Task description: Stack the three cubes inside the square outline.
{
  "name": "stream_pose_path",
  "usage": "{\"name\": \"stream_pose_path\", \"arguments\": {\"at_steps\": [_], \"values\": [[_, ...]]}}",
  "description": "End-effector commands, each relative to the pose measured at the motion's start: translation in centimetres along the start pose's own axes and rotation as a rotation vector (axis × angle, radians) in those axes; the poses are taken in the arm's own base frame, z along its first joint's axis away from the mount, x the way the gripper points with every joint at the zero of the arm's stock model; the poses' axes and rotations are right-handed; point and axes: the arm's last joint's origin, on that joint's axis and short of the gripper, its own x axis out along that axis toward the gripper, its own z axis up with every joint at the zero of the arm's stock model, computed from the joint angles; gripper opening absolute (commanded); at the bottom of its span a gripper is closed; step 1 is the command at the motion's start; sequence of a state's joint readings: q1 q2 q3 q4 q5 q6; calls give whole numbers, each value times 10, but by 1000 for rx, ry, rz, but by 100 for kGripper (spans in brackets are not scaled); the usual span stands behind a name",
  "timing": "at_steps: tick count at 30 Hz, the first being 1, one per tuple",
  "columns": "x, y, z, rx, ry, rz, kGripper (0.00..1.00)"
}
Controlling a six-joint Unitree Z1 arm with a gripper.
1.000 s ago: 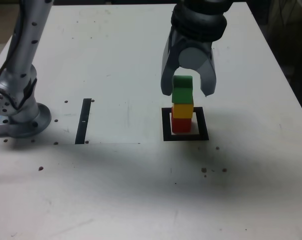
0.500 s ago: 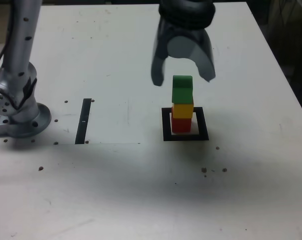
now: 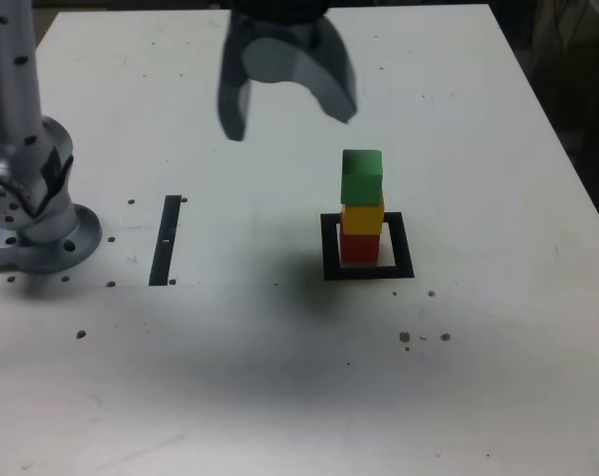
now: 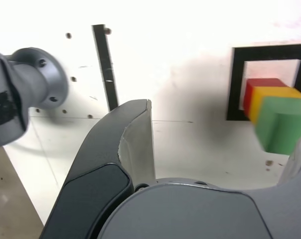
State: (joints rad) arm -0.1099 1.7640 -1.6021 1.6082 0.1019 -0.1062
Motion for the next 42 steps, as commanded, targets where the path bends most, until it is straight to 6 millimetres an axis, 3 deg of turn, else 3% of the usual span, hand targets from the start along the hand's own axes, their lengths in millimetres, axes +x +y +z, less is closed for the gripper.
{"name": "stream_pose_path", "arguments": {"at_steps": [1,21,42], "values": [[1,1,-12,-5,6,7,100],[69,-1,-69,-62,35,-21,100],[135,-9,-88,-80,46,-74,100]]}}
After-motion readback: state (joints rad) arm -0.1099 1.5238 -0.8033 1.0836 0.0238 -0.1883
